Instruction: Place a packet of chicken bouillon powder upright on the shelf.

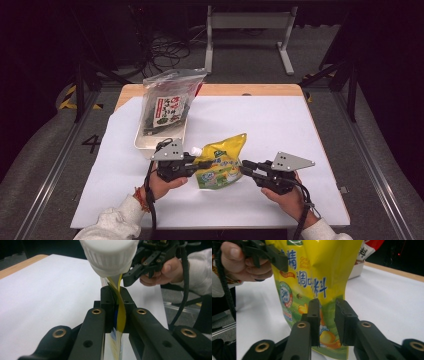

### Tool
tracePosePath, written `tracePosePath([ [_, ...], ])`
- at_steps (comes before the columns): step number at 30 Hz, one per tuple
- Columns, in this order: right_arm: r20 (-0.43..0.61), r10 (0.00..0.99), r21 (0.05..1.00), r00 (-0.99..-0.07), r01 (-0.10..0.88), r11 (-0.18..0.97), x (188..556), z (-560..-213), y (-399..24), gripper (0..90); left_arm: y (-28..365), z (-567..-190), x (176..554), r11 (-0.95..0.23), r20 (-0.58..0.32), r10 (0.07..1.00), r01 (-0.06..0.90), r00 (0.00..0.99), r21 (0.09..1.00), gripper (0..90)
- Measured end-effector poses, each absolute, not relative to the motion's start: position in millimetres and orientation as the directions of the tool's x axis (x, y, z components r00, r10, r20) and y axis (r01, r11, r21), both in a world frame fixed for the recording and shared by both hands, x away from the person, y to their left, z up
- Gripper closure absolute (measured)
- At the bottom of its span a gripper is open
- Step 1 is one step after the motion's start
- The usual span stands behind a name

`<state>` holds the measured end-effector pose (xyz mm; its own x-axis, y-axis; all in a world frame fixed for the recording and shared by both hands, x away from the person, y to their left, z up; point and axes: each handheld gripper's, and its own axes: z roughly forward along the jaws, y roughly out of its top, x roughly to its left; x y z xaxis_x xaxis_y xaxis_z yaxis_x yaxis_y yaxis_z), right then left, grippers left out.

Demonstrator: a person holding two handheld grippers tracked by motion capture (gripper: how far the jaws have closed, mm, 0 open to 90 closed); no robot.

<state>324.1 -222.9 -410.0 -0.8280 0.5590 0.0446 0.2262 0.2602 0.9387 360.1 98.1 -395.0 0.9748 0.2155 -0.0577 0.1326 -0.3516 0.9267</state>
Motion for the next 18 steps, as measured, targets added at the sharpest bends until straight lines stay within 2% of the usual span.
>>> tracePosePath([
  [6,0.032,0.542,0.917,-0.840,0.241,0.318,327,-420,-218,68.2,95,-404,358,-0.335,-0.061,0.189,0.123,0.980,0.934,83.5],
  [7,0.030,0.543,0.916,-0.839,0.240,0.321,327,-420,-218,68.2,92,-409,357,-0.368,-0.053,0.193,0.123,0.980,0.922,80.3],
  [8,0.034,0.540,0.916,-0.841,0.242,0.319,327,-420,-219,68.3,89,-416,356,-0.400,-0.050,0.197,0.127,0.979,0.908,73.2],
  [9,0.038,0.540,0.916,-0.841,0.246,0.317,327,-420,-219,68.6,86,-423,356,-0.407,-0.057,0.196,0.134,0.979,0.904,71.6],
  [18,0.036,0.553,0.913,-0.833,0.253,0.322,322,-420,-231,65.2,85,-424,358,-0.401,-0.059,0.206,0.139,0.977,0.905,77.7],
])
